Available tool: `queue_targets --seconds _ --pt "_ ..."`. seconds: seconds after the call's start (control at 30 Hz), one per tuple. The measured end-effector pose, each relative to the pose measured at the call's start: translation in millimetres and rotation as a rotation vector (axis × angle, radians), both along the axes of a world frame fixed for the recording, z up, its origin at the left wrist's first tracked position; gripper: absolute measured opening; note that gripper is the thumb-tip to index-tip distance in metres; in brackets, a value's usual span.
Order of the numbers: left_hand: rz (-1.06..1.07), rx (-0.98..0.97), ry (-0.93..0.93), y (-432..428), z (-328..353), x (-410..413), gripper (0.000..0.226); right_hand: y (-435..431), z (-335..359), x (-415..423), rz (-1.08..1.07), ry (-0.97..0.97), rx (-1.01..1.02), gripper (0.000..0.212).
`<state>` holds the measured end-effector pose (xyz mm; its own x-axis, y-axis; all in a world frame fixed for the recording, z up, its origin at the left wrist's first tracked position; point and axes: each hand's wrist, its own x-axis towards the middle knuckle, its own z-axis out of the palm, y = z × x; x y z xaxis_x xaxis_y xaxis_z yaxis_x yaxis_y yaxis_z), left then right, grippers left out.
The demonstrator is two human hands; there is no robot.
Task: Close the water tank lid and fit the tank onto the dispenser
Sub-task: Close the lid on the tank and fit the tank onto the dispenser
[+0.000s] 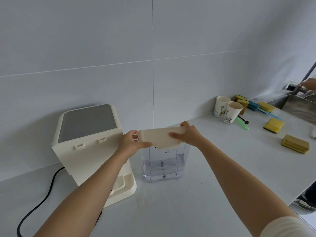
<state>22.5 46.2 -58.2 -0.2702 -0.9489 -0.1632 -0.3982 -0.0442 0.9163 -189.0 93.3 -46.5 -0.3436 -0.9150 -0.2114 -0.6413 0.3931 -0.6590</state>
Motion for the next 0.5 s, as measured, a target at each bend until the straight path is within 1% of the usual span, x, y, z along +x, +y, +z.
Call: queue_targets --seconds 0.17,0.37,0.43,0.5 --pt "0.01 0.015 0.061 -4.9 -6.1 -1.1 0.069 7.5 -4.2 -0.3 -0.045 -0.074 -0.042 0.068" --pt "-0.051 0.068 0.108 -3.6 -6.9 -2.7 0.061 12.2 -14.7 0.6 -0.067 -0.145 -0.136 0.067" --pt "-0.07 0.07 0.105 -3.1 -9.1 -1.6 0.062 15.5 -15.1 0.6 -0.057 -0.151 -0.166 0.07" --pt "-0.108 0.092 0.094 -2.3 -12.5 -0.3 0.069 19.6 -14.8 0.6 -0.033 -0.16 -0.187 0.079"
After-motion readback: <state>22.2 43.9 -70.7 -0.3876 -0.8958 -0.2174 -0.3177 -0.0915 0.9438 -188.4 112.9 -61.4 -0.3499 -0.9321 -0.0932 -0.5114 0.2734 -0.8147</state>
